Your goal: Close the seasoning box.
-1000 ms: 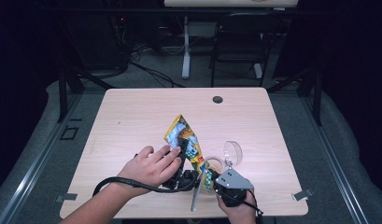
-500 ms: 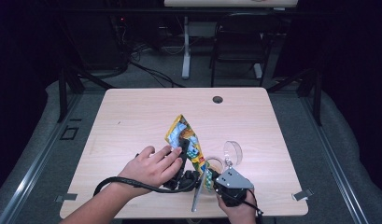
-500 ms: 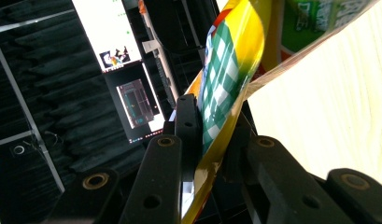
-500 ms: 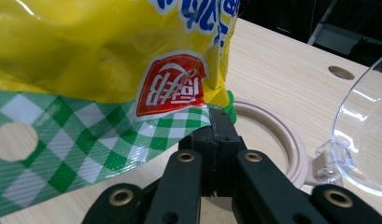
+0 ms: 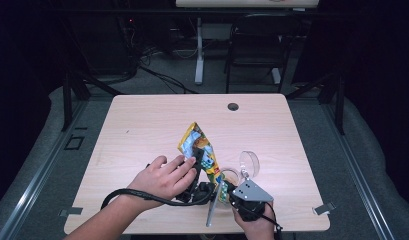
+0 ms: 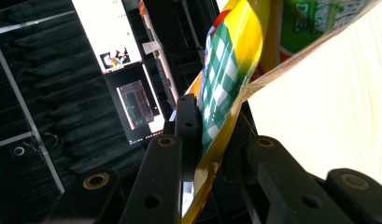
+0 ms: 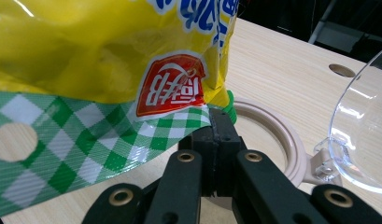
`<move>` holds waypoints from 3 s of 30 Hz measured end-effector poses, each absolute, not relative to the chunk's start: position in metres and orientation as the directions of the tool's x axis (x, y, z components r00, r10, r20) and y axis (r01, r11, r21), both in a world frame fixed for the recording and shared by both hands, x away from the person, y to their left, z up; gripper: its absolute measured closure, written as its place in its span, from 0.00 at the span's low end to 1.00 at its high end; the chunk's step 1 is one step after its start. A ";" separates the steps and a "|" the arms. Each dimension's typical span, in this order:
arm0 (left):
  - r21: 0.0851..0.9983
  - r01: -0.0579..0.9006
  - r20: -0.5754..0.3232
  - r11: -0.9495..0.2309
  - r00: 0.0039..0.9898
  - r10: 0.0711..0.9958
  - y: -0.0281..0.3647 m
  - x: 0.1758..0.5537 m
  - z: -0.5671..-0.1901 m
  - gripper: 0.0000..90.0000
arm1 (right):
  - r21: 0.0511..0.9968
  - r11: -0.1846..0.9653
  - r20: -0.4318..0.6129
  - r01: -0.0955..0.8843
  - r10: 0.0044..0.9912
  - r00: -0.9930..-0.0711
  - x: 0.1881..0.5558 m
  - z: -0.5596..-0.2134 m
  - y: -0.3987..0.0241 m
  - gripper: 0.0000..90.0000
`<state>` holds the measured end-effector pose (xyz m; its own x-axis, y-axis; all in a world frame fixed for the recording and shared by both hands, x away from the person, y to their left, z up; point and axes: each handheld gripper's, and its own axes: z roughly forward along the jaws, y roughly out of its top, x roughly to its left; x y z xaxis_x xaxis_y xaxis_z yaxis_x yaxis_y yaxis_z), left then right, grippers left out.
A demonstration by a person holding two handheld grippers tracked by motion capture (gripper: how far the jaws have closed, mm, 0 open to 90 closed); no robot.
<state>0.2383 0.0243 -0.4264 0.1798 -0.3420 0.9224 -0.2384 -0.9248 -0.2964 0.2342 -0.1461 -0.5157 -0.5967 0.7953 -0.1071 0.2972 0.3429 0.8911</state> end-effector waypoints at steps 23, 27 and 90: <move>-0.288 -0.257 0.924 -0.922 0.179 -0.338 0.021 0.239 -0.426 0.90 | 0.895 0.324 -0.087 0.306 0.801 -0.592 0.232 -0.516 -0.149 1.00; -0.292 -0.258 0.924 -0.921 0.172 -0.341 0.021 0.239 -0.425 0.91 | 0.896 0.325 -0.088 0.303 0.798 -0.596 0.231 -0.516 -0.148 1.00; -0.300 -0.273 0.923 -0.914 0.158 -0.350 0.014 0.237 -0.422 0.92 | 0.895 0.328 -0.088 0.302 0.795 -0.601 0.228 -0.515 -0.148 1.00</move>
<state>0.2371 0.0144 -0.4219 0.1583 -0.3499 0.9233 -0.2726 -0.9143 -0.2997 0.2279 -0.1482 -0.5153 -0.6008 0.7945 -0.0881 0.3021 0.3277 0.8952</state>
